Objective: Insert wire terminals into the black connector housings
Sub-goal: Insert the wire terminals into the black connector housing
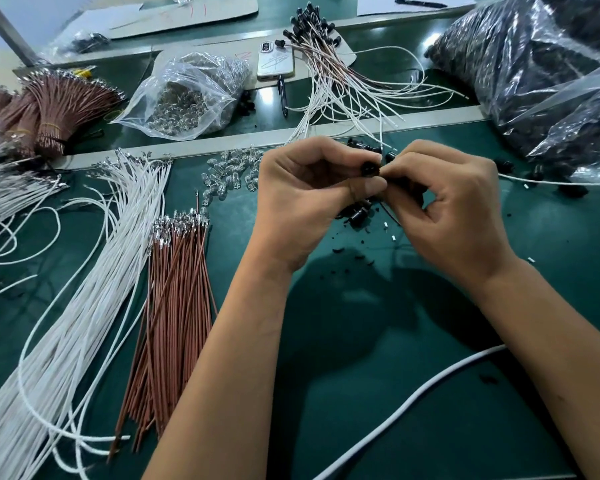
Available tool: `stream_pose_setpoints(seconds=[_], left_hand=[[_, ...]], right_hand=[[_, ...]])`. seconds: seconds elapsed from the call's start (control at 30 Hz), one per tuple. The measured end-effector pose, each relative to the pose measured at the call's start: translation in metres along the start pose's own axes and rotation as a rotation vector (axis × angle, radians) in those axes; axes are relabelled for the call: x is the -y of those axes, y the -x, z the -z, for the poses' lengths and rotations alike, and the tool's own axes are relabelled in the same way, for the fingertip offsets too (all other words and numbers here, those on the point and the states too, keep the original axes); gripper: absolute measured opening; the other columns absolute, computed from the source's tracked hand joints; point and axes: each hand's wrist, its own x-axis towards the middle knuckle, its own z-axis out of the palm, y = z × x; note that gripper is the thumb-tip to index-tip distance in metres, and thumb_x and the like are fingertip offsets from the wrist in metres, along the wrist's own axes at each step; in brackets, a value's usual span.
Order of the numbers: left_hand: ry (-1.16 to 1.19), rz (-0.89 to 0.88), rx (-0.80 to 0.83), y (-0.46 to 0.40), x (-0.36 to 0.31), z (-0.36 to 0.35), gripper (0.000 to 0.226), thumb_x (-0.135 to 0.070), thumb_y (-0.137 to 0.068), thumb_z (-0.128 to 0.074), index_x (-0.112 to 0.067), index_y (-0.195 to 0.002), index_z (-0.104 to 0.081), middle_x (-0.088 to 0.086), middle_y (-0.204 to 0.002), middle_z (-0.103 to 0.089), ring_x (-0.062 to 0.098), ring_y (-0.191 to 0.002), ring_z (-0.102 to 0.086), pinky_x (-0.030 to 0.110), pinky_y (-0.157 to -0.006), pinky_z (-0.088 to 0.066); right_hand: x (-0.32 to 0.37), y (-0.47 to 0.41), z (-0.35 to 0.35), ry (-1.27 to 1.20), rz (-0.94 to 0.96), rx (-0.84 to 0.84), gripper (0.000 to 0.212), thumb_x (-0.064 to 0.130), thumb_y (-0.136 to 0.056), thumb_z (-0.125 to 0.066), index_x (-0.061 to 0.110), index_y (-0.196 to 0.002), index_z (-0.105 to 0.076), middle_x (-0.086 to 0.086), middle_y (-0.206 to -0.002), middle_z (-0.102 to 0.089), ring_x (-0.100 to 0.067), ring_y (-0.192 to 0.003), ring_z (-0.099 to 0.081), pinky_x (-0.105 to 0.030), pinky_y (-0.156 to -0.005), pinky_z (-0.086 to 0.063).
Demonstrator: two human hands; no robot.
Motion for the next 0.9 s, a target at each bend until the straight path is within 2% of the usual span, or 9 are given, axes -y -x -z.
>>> stream_pose_setpoints(seconds=[0.07, 0.2, 0.33, 0.43, 0.53, 0.63, 0.8, 0.9], left_hand=[[0.016, 0.002, -0.021, -0.001, 0.0, 0.002, 0.03, 0.023, -0.068, -0.076, -0.002, -0.082, -0.07, 0.007, -0.08, -0.075, 0.018, -0.072, -0.07, 0.03, -0.072, -0.059], [0.027, 0.034, -0.092, -0.004, 0.002, 0.008, 0.023, 0.018, -0.073, -0.076, 0.001, -0.087, -0.07, 0.007, -0.08, -0.075, 0.015, -0.072, -0.07, 0.026, -0.07, -0.056], [0.087, 0.189, -0.175, -0.004, 0.009, 0.006, 0.017, 0.011, -0.078, -0.075, -0.002, -0.088, -0.07, 0.007, -0.076, -0.075, 0.012, -0.062, -0.067, 0.021, -0.062, -0.052], [0.102, 0.252, -0.167, -0.004, 0.013, 0.005, 0.015, 0.007, -0.08, -0.076, 0.0, -0.091, -0.071, 0.009, -0.077, -0.074, 0.015, -0.064, -0.067, 0.024, -0.066, -0.054], [0.1, 0.226, -0.214, -0.004, 0.016, 0.001, 0.016, 0.007, -0.079, -0.077, 0.003, -0.093, -0.071, 0.01, -0.077, -0.073, 0.018, -0.066, -0.067, 0.03, -0.071, -0.058], [0.068, 0.211, -0.266, -0.004, 0.018, -0.003, 0.015, 0.009, -0.078, -0.078, 0.001, -0.09, -0.072, 0.009, -0.076, -0.075, 0.018, -0.065, -0.068, 0.029, -0.07, -0.059], [0.019, 0.277, -0.316, -0.004, 0.019, -0.005, 0.015, 0.007, -0.078, -0.079, -0.004, -0.086, -0.073, 0.008, -0.075, -0.074, 0.015, -0.065, -0.068, 0.024, -0.067, -0.058], [-0.068, 0.416, -0.301, -0.003, 0.02, -0.002, 0.011, 0.004, -0.081, -0.078, 0.001, -0.089, -0.072, 0.01, -0.074, -0.071, 0.013, -0.062, -0.064, 0.02, -0.063, -0.055]], right_hand=[[0.0, -0.001, -0.001, -0.006, -0.006, 0.048, 0.013, 0.007, -0.097, -0.071, 0.002, -0.086, -0.072, 0.002, -0.082, -0.058, -0.008, -0.071, -0.049, -0.019, -0.069, -0.039], [-0.001, -0.001, -0.003, -0.099, -0.042, 0.125, 0.012, 0.004, -0.098, -0.068, 0.002, -0.087, -0.068, 0.0, -0.081, -0.057, -0.016, -0.071, -0.051, -0.026, -0.066, -0.04], [-0.002, 0.0, -0.006, -0.145, -0.106, 0.183, 0.014, 0.016, -0.099, -0.066, 0.006, -0.09, -0.069, 0.015, -0.082, -0.059, -0.001, -0.077, -0.052, -0.022, -0.074, -0.04], [-0.003, 0.001, -0.009, -0.158, -0.131, 0.16, 0.015, 0.018, -0.098, -0.07, 0.007, -0.088, -0.072, 0.017, -0.079, -0.06, -0.001, -0.073, -0.051, -0.02, -0.072, -0.039], [-0.005, 0.001, -0.01, -0.191, -0.186, 0.132, 0.008, 0.015, -0.095, -0.075, 0.012, -0.088, -0.075, 0.013, -0.076, -0.062, -0.002, -0.069, -0.053, -0.02, -0.069, -0.04], [-0.004, 0.001, -0.01, -0.202, -0.218, 0.149, 0.012, 0.018, -0.094, -0.074, 0.02, -0.083, -0.071, 0.008, -0.073, -0.062, -0.011, -0.066, -0.054, -0.029, -0.065, -0.043], [-0.006, 0.0, -0.012, -0.168, -0.234, 0.186, 0.018, 0.018, -0.093, -0.073, 0.009, -0.078, -0.068, -0.001, -0.07, -0.061, -0.021, -0.067, -0.055, -0.038, -0.065, -0.046], [-0.007, -0.001, -0.013, -0.12, -0.264, 0.342, 0.017, 0.011, -0.094, -0.074, 0.007, -0.078, -0.07, -0.004, -0.068, -0.064, -0.022, -0.066, -0.058, -0.042, -0.066, -0.048]])
